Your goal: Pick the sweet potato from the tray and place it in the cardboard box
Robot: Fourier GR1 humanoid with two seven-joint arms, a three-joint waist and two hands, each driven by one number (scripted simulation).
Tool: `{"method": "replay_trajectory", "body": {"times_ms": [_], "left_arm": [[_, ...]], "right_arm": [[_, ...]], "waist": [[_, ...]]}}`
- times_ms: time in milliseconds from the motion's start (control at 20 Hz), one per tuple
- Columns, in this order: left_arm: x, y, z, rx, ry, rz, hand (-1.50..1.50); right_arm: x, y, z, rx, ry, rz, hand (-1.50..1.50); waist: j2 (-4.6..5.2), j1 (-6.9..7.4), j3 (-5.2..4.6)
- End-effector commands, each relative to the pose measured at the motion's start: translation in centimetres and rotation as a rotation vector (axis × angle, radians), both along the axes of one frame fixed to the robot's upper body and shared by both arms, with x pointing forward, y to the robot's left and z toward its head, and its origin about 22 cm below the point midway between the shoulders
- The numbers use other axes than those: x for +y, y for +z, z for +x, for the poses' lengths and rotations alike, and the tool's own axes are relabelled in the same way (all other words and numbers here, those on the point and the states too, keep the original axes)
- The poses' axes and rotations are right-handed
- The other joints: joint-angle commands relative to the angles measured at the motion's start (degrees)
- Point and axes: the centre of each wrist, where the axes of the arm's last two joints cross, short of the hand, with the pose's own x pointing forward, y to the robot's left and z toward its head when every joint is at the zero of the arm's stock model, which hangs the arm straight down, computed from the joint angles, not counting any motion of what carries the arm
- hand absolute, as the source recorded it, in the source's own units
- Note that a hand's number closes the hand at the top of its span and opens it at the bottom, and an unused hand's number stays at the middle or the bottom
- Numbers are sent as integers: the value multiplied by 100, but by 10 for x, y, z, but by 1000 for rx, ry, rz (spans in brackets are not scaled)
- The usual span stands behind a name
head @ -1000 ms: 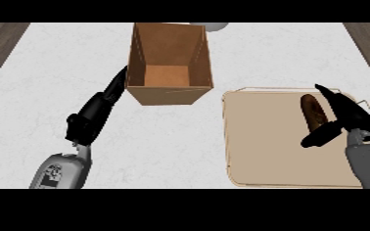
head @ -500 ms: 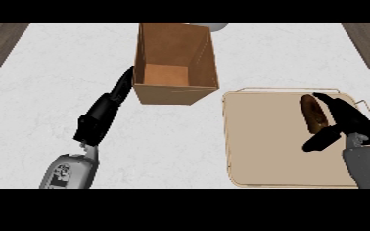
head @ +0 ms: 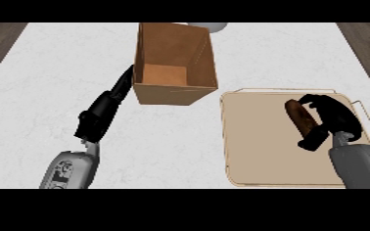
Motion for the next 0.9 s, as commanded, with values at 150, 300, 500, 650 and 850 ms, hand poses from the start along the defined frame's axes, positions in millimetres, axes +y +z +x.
{"method": "replay_trajectory", "body": {"times_ms": [150, 300, 500, 650, 850], "left_arm": [[-19, 3, 3, -7, -82, 3, 0], [-17, 2, 8, -6, -50, -5, 0], [-14, 7, 6, 10, -36, 3, 0], [-12, -8, 1, -1, -25, 4, 0], [-1, 1, -4, -15, -17, 17, 0]], "right_arm": [[214, 34, -16, -241, 593, 170, 150], [264, 44, -48, -334, 663, 144, 150], [302, 55, -89, -476, 621, 92, 150], [314, 74, -116, -557, 577, 76, 150], [322, 111, -149, -628, 574, 121, 150]], "waist": [[0, 538, 84], [30, 339, 94], [12, 232, 99], [29, 76, 98], [25, 102, 100]]}}
